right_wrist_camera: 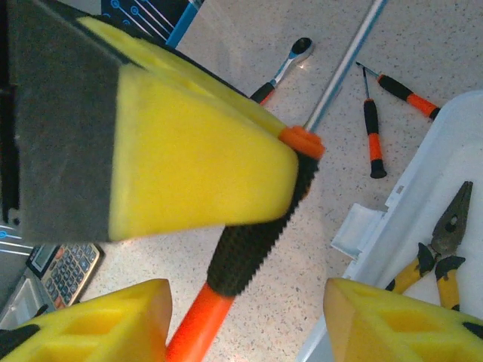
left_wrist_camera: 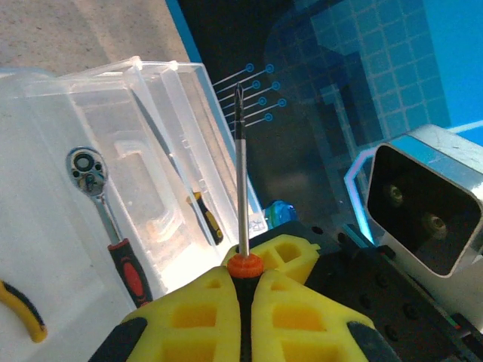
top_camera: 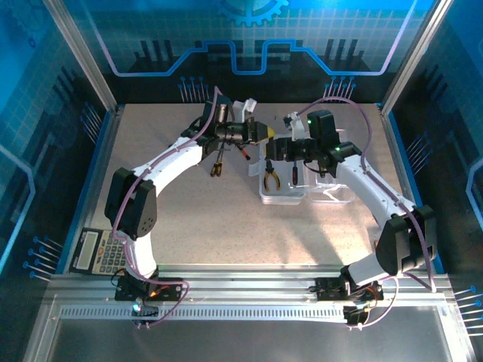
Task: Pack the tool kit
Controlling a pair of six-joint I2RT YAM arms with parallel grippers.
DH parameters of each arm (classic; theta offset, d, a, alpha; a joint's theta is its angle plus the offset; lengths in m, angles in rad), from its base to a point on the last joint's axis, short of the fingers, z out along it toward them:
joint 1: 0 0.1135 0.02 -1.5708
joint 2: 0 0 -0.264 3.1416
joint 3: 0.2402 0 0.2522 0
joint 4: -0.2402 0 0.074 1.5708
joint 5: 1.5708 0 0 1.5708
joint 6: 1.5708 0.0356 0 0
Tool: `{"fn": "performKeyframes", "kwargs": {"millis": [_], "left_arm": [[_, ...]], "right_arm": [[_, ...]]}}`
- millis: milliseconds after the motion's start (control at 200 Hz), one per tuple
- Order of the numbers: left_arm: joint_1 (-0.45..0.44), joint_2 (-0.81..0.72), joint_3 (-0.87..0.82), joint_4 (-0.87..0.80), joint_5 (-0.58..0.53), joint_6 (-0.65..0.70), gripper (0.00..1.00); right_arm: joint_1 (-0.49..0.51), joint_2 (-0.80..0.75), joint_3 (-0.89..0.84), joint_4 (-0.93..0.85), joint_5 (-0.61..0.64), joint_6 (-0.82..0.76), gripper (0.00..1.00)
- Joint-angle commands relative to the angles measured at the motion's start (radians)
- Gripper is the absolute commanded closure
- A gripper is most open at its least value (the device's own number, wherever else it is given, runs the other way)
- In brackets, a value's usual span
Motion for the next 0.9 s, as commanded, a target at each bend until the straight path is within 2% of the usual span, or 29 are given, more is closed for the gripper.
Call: {"fn": "performKeyframes", "kwargs": {"millis": [0,60,210,255,325,470,525,650,710,800,895], "left_arm": [[-0.013,-0.042,-0.022,0.037,0.038,-0.012,1.00],[-0.015,-0.045,-0.028,0.043,0.038,-0.014,1.00],[-0.013,-0.054,-0.035,0.041,0.034,-0.004,1.00],[-0.010,-0.054,-0.033,0.024,0.025,0.009,0.86],[0.003,-0.054,-0.023,-0.028,0.002,0.043,0.76],[0.077,-0.080,-0.030,-0.134,-0.065,0.115,0.43],[0.113,-0.090,-0.027,-0.221,-0.141,0.173,0.30],[0.183,-0.100,-0.002,-0.440,-0.325,0.322,0.12],[0.208,-0.103,0.003,-0.514,-0.427,0.374,0.01],[0.242,-0.090,0.017,-0.615,-0.583,0.442,0.01],[0.274,-0.060,0.027,-0.693,-0.715,0.482,0.01]], "right_arm": [[0.019,0.024,0.033,0.039,-0.009,0.017,0.48],[0.024,0.030,0.034,0.048,-0.015,0.022,0.53],[0.023,0.027,0.032,0.046,-0.015,0.019,0.73],[0.021,0.019,0.030,0.034,-0.010,0.010,0.78],[0.004,-0.001,0.027,0.006,-0.003,-0.011,0.86],[-0.086,-0.066,0.001,-0.088,0.018,-0.070,1.00],[-0.134,-0.093,-0.005,-0.141,0.044,-0.098,1.00],[-0.226,-0.141,0.004,-0.284,0.164,-0.169,1.00],[-0.256,-0.146,0.018,-0.352,0.270,-0.206,1.00],[-0.284,-0.131,0.032,-0.437,0.436,-0.253,1.00],[-0.317,-0.114,0.024,-0.474,0.534,-0.278,1.00]]}}
